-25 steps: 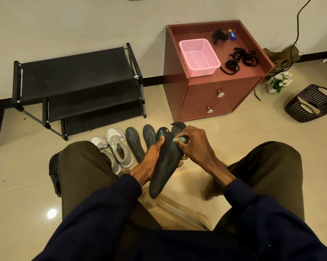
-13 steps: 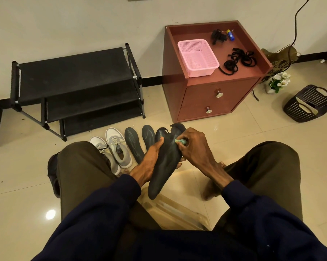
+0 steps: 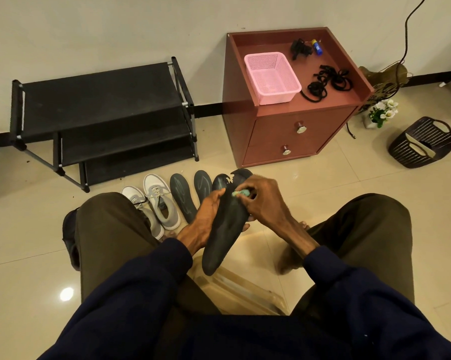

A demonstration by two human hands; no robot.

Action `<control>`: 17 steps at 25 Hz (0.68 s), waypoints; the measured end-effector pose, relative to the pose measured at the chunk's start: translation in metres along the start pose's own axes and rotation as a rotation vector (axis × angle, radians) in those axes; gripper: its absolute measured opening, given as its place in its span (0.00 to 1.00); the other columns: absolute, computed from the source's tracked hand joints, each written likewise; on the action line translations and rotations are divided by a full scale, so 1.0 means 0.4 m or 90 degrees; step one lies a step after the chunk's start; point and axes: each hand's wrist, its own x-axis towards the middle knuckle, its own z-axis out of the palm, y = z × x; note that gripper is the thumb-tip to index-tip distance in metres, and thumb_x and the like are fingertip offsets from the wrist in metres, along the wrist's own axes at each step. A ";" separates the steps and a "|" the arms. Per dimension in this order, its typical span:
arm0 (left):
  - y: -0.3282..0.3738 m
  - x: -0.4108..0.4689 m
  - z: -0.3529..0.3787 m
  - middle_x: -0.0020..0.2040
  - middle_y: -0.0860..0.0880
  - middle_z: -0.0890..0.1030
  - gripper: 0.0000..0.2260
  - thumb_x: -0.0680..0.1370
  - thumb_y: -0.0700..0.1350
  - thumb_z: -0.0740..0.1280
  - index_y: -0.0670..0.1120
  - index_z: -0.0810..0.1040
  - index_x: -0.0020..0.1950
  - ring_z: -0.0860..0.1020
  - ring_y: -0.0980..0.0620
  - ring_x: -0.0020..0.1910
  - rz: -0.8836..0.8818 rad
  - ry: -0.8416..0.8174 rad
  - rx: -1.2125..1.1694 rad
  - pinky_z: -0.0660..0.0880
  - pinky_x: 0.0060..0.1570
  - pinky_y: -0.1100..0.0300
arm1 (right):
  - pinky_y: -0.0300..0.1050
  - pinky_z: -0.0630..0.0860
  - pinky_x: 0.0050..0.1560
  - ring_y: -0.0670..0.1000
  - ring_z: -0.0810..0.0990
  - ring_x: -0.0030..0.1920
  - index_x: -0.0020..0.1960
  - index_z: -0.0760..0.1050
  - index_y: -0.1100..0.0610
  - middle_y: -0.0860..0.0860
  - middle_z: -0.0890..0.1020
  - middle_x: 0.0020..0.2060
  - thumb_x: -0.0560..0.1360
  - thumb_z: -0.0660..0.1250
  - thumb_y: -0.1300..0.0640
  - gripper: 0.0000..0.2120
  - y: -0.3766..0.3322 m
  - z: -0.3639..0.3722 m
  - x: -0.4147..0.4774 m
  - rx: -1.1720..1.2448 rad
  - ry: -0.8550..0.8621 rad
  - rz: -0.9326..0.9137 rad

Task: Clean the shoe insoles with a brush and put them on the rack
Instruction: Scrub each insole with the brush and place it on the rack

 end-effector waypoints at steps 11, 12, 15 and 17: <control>-0.004 0.009 -0.003 0.56 0.35 0.84 0.25 0.84 0.58 0.56 0.41 0.72 0.70 0.85 0.36 0.47 -0.026 -0.005 0.018 0.84 0.42 0.46 | 0.41 0.79 0.45 0.44 0.78 0.41 0.47 0.85 0.56 0.49 0.83 0.42 0.73 0.77 0.60 0.04 0.025 -0.019 0.010 -0.046 0.062 0.009; -0.007 0.011 -0.005 0.56 0.35 0.84 0.25 0.84 0.58 0.56 0.41 0.72 0.72 0.85 0.36 0.47 -0.026 0.004 0.023 0.84 0.41 0.46 | 0.40 0.79 0.45 0.43 0.78 0.41 0.47 0.85 0.56 0.49 0.83 0.43 0.73 0.77 0.60 0.04 0.026 -0.018 0.003 -0.034 0.049 0.008; -0.011 0.011 -0.007 0.53 0.38 0.85 0.24 0.85 0.58 0.56 0.43 0.74 0.71 0.85 0.39 0.46 -0.006 0.018 0.016 0.83 0.43 0.44 | 0.35 0.79 0.43 0.43 0.81 0.41 0.48 0.87 0.56 0.49 0.84 0.43 0.72 0.79 0.59 0.05 -0.013 -0.007 -0.020 0.029 -0.115 -0.029; -0.009 0.015 -0.008 0.53 0.38 0.86 0.23 0.85 0.58 0.56 0.42 0.76 0.67 0.85 0.39 0.47 -0.001 0.019 0.006 0.83 0.45 0.45 | 0.39 0.79 0.42 0.44 0.80 0.41 0.46 0.87 0.56 0.49 0.83 0.42 0.71 0.79 0.61 0.04 -0.008 -0.008 -0.006 0.015 -0.082 -0.036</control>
